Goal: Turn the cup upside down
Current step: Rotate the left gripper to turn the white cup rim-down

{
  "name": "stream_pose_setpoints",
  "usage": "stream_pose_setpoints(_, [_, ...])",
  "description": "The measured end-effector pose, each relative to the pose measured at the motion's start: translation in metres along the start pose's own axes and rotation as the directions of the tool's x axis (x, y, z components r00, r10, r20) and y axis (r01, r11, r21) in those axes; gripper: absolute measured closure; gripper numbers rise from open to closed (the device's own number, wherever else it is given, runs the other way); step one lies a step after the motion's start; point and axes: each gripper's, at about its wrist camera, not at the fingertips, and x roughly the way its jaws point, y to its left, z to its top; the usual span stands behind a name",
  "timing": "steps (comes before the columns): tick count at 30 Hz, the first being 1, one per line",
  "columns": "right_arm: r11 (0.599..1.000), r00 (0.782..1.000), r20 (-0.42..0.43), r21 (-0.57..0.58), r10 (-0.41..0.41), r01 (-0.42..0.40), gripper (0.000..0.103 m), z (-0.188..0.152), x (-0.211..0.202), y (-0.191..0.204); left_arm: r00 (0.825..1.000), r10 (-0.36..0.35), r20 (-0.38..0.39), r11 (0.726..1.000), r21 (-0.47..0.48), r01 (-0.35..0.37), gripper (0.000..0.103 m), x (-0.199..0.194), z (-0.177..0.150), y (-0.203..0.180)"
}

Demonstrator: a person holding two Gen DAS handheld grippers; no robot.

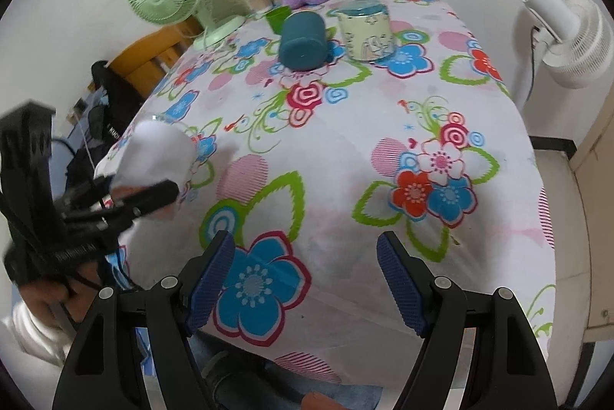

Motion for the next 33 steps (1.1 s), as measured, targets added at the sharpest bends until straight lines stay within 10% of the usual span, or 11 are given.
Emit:
stream_pose_setpoints(9, [0.998, 0.999, -0.026, -0.053, 0.034, -0.035, 0.024, -0.002, 0.010, 0.016, 0.984, -0.037, -0.173, 0.997, 0.067, 0.050, 0.025, -0.016, 0.031, 0.012])
stream_pose_setpoints(15, [0.994, 0.998, -0.038, -0.095, 0.049, -0.053, 0.024, -0.006, 0.014, 0.028, 0.931, -0.042, -0.362, 0.989, 0.116, 0.090, 0.026, -0.006, 0.038, 0.017])
stream_pose_setpoints(20, [0.991, 0.997, -0.054, -0.116, 0.053, -0.059, 0.024, -0.008, 0.019, 0.034, 0.859, -0.035, -0.511, 0.983, 0.140, 0.123, 0.026, 0.000, 0.038, 0.021])
stream_pose_setpoints(29, [0.988, 0.995, -0.074, -0.137, 0.063, -0.073, 0.024, -0.009, 0.026, 0.039, 0.654, -0.107, -0.749, 0.982, 0.022, 0.186, 0.026, 0.022, 0.029, 0.033])
stream_pose_setpoints(33, [0.986, 0.994, -0.082, -0.145, 0.071, -0.082, 0.024, -0.009, 0.031, 0.043, 0.595, -0.137, -0.792, 0.983, -0.032, 0.183, 0.025, 0.035, 0.029, 0.038])
